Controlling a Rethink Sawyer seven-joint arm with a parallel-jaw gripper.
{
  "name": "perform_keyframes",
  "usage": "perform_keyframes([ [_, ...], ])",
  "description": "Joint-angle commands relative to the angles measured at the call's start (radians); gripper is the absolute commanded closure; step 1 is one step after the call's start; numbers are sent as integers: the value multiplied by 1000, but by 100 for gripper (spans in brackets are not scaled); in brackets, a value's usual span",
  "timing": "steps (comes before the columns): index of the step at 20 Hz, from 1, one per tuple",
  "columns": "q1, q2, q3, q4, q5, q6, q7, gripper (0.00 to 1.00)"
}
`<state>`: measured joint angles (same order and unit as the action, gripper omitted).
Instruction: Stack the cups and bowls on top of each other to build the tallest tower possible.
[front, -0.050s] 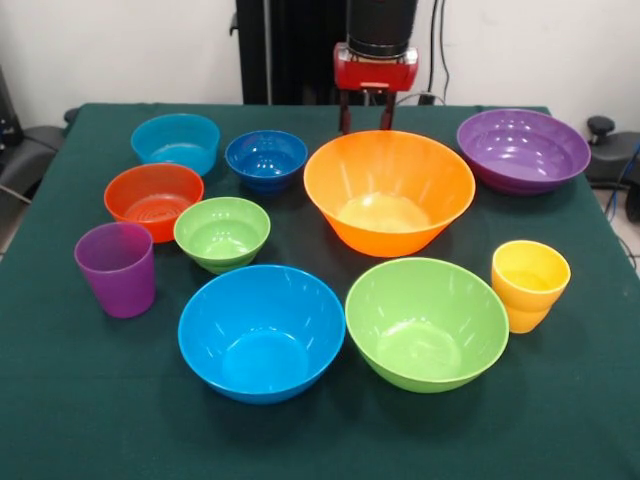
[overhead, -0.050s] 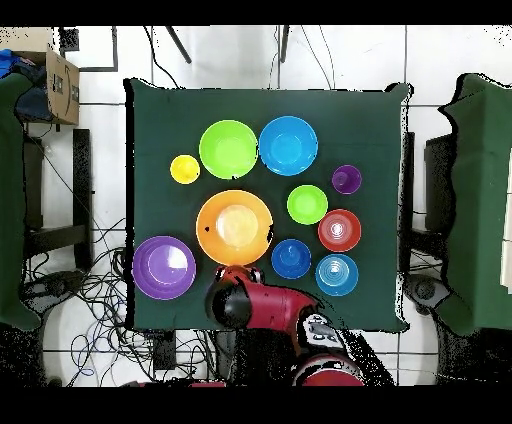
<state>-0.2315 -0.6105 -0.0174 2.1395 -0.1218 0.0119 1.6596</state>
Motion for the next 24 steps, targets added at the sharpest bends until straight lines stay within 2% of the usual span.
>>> perform_keyframes([
  [1, -24, -21, 126, -145, -55, 142, -9, 0],
  [14, -54, -110, 174, -159, -69, 283, -13, 0],
  [18, -57, -163, 187, -155, -59, 354, -21, 0],
  [24, -47, -216, 181, -203, -72, 456, -48, 0],
])
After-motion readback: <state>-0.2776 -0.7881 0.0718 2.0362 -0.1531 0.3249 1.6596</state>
